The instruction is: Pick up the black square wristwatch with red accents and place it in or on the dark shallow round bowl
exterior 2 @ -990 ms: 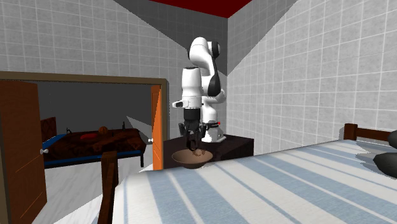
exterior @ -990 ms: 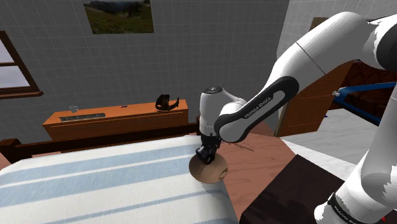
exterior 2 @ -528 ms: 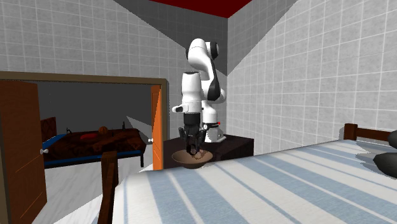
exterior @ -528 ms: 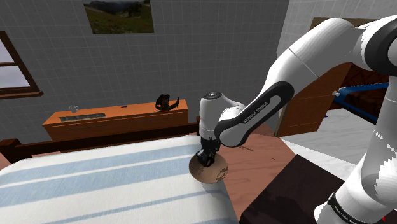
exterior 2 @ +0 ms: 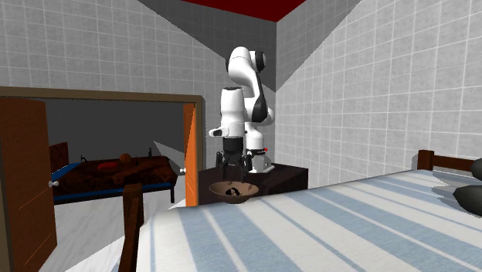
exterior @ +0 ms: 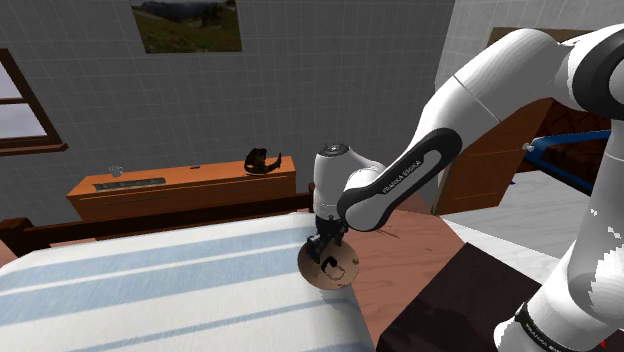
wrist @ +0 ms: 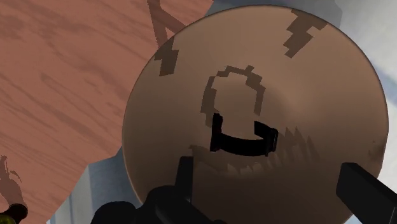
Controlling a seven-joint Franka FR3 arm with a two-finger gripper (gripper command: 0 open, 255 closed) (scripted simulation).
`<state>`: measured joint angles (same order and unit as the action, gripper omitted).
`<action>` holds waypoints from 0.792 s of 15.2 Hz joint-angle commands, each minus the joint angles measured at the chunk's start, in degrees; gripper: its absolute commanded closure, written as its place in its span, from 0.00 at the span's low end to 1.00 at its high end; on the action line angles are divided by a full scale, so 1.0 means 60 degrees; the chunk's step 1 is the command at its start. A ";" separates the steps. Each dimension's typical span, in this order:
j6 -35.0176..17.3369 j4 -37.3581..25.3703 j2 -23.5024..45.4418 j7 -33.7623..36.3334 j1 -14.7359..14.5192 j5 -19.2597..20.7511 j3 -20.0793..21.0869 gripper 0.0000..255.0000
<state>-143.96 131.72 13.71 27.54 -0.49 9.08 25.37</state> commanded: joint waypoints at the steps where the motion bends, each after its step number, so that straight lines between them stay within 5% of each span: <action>1: 0.0000 0.0000 0.0000 0.0000 0.0000 0.0000 0.0000 0.00; 5: 0.1095 -0.0181 -0.1035 -0.0557 0.0224 -0.0796 0.0292 0.00; 12: 0.1095 -0.0181 -0.1036 -0.0558 0.0217 -0.0798 0.0285 0.00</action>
<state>-137.41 130.62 7.51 24.20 0.82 4.31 27.08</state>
